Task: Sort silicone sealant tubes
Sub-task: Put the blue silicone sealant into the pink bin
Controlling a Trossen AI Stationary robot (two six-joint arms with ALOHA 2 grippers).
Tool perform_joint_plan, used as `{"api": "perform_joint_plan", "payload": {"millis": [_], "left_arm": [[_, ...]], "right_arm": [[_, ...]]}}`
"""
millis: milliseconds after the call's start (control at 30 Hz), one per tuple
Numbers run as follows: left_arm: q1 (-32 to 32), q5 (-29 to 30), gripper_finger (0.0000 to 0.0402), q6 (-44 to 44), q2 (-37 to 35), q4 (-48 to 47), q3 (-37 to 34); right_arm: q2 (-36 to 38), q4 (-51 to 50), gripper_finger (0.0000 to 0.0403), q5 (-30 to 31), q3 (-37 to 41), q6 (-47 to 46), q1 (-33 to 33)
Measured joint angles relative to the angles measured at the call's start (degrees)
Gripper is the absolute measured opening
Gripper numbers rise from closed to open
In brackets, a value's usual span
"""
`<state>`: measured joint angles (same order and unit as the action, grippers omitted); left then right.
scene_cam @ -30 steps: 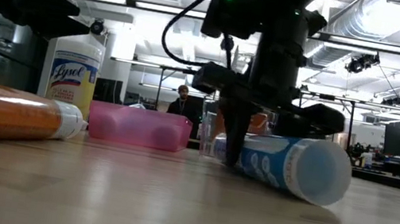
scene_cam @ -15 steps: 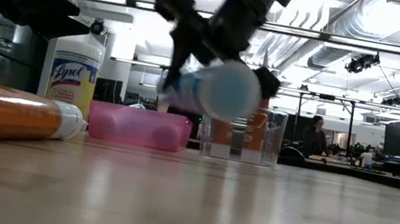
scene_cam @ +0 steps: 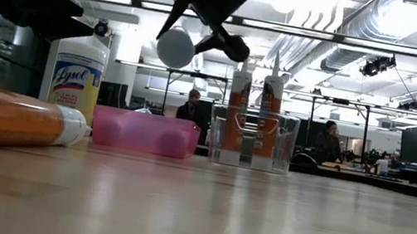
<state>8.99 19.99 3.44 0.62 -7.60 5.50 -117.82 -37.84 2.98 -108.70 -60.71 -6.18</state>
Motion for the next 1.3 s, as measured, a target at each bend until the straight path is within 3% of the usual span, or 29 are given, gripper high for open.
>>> {"api": "perform_joint_plan", "payload": {"millis": [667,1300], "left_arm": [[0.01,0.00,0.0319,0.01,-0.02,0.00,0.00],[0.01,0.00,0.0319,0.01,-0.02,0.03,0.00]], "right_arm": [[-17.74,4.57,0.0212,2.45,-19.36,2.89,-9.28],[-19.91,2.21,0.0212,7.25,-19.91,5.10,-11.82]]}}
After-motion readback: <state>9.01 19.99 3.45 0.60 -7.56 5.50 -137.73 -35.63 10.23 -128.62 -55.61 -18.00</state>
